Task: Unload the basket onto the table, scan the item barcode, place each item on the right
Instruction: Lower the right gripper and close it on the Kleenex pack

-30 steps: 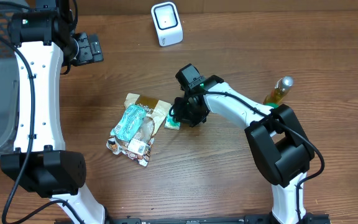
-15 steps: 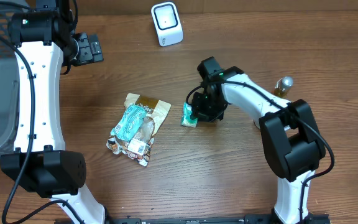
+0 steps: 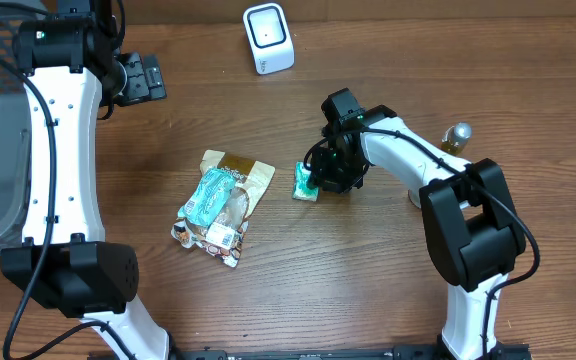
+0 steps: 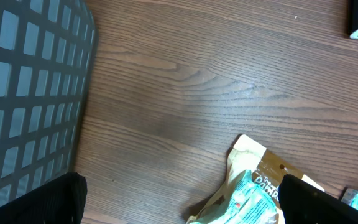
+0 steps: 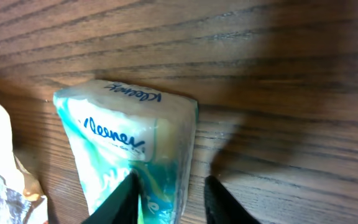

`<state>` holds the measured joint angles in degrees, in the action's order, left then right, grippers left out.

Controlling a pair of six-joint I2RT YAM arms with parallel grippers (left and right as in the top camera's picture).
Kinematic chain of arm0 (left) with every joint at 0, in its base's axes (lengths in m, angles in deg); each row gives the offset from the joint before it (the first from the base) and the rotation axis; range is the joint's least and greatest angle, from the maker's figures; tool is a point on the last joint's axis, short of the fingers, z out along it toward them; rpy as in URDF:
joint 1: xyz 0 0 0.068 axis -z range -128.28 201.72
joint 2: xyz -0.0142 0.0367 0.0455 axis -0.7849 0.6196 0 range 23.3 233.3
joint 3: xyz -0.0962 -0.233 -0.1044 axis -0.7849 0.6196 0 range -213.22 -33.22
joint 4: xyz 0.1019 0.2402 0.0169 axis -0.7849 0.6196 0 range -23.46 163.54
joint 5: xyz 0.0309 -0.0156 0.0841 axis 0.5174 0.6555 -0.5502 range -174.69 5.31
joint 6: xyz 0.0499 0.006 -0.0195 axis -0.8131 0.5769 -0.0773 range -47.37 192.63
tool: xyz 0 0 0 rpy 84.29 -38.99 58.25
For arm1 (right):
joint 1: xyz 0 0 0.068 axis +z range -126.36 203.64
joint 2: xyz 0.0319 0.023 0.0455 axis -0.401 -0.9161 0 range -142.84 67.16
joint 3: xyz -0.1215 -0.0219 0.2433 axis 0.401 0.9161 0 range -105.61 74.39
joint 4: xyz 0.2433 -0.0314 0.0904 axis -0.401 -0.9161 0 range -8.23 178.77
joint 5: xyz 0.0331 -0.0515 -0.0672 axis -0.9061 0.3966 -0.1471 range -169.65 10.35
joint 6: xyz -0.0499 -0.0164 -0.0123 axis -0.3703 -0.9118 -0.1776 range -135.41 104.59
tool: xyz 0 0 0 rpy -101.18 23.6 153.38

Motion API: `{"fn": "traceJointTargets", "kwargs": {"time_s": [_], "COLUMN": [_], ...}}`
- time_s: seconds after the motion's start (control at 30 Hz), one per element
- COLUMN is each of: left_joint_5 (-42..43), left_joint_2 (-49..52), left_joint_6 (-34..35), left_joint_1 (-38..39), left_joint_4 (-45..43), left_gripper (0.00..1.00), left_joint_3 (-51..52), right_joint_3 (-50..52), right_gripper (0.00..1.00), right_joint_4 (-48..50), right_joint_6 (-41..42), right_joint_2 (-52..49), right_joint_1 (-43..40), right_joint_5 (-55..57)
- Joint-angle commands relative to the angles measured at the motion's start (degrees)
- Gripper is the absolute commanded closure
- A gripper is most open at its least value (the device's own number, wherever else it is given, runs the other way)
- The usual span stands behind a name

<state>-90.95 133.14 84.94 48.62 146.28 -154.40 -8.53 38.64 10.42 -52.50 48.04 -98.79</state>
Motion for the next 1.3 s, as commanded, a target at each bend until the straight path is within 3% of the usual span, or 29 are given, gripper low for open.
{"fn": "traceJointTargets", "kwargs": {"time_s": [0.0, 0.07, 0.13, 0.3, 0.5, 0.67, 0.73, 0.83, 1.27], "left_joint_5": [-0.1, -0.1, -0.1, -0.1, -0.1, -0.1, -0.1, -0.1, -0.1], "left_joint_2": [-0.9, -0.9, -0.9, -0.9, -0.9, -0.9, -0.9, -0.9, -0.9], "left_joint_6": [0.6, 0.6, 0.6, 0.6, 0.6, 0.6, 0.6, 0.6, 0.6], "left_joint_1": [0.2, 0.1, 0.1, 0.1, 0.1, 0.1, 0.1, 0.1, 0.1], "left_joint_4": [-0.1, -0.1, -0.1, -0.1, -0.1, -0.1, -0.1, -0.1, -0.1], "left_gripper": [0.0, 0.01, 0.01, 0.01, 0.0, 0.0, 0.0, 0.0, 0.0], "left_joint_3": [-0.7, -0.7, -0.7, -0.7, -0.7, -0.7, -0.7, -0.7, -0.7], "right_joint_3": [0.7, 0.7, 0.8, 0.9, 0.9, 1.1, 1.2, 1.2, 2.6], "right_gripper": [0.6, 0.47, 0.27, 0.03, 0.0, 0.09, 0.24, 0.64, 0.76], "right_joint_4": [0.3, 0.3, 0.1, 0.1, 0.1, 0.5, 0.6, 1.5, 4.4], "right_joint_6": [-0.8, -0.8, -0.8, -0.8, -0.8, -0.6, -0.6, -0.3, 4.9], "right_joint_2": [4.2, 4.4, 4.4, 4.4, 4.4, 4.4, 4.3, 4.3, 4.3], "right_joint_1": [-0.3, -0.3, -0.3, -0.3, -0.3, -0.3, -0.3, -0.3, -0.2], "right_joint_5": [0.8, 0.8, 0.8, 0.8, 1.0, 1.0, 1.0, 1.1, 3.2]}}
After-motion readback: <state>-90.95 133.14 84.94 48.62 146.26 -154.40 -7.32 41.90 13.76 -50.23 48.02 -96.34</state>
